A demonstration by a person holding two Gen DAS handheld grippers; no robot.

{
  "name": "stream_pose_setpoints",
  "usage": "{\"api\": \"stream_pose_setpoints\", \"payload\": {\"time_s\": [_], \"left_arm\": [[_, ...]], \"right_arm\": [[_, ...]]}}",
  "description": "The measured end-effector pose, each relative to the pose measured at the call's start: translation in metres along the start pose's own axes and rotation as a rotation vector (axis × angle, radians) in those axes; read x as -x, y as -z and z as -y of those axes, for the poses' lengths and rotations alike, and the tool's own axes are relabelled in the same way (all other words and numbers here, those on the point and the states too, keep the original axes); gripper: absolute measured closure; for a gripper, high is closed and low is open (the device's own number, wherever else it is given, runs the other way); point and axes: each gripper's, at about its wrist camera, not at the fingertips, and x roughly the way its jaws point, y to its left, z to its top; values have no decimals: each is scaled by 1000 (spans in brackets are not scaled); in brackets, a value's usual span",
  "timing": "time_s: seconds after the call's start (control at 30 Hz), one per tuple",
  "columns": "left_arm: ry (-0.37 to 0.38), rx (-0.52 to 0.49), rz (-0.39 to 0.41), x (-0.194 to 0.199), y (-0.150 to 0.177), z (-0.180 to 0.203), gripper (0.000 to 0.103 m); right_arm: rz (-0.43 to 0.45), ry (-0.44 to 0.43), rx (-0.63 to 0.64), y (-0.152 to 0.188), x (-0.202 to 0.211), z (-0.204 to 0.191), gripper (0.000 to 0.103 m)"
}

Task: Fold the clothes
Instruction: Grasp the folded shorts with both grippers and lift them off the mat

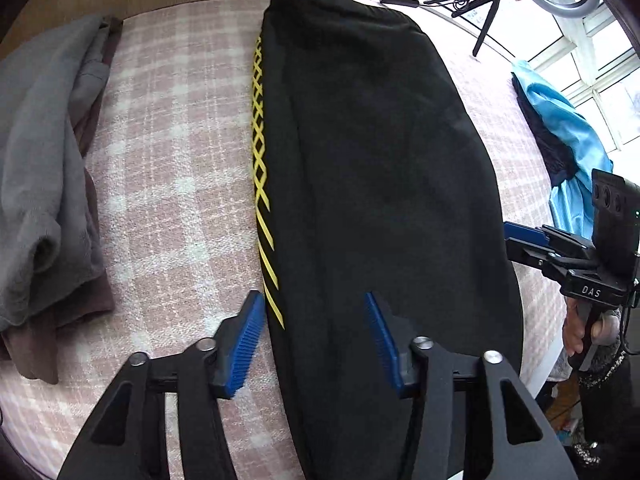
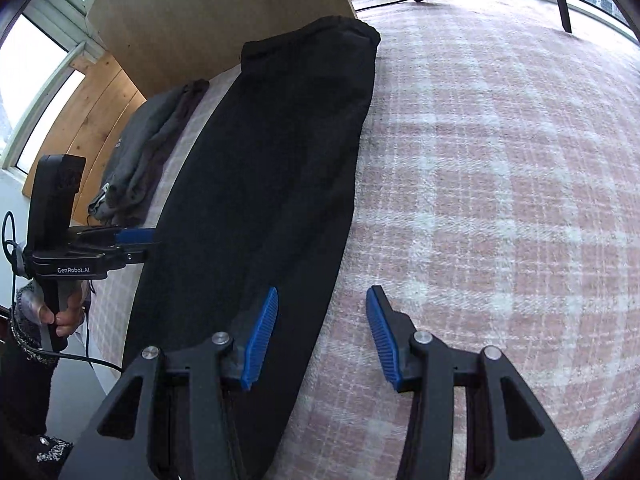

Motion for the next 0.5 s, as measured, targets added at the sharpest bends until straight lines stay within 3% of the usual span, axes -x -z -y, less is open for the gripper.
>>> {"api": "stream_pose_setpoints", "payload": {"time_s": [0.17, 0.2, 0.23, 0.33, 0.5], "left_arm": [[11, -21, 20, -4, 4, -2, 89], [27, -13, 22, -5, 4, -5, 95], [52, -1, 24, -6, 4, -9, 96], [114, 26, 46, -8, 6, -15, 99], [234, 64, 143, 19, 10, -16, 100]], "right_arm": [[-4, -25, 45, 2, -6, -12, 59], [-6, -36, 49, 2, -8, -13, 71], [-15, -66, 34, 2, -10, -11, 81], [0, -146, -19, 2, -13, -3, 94], [84, -252, -86, 0, 9, -2, 95]]}}
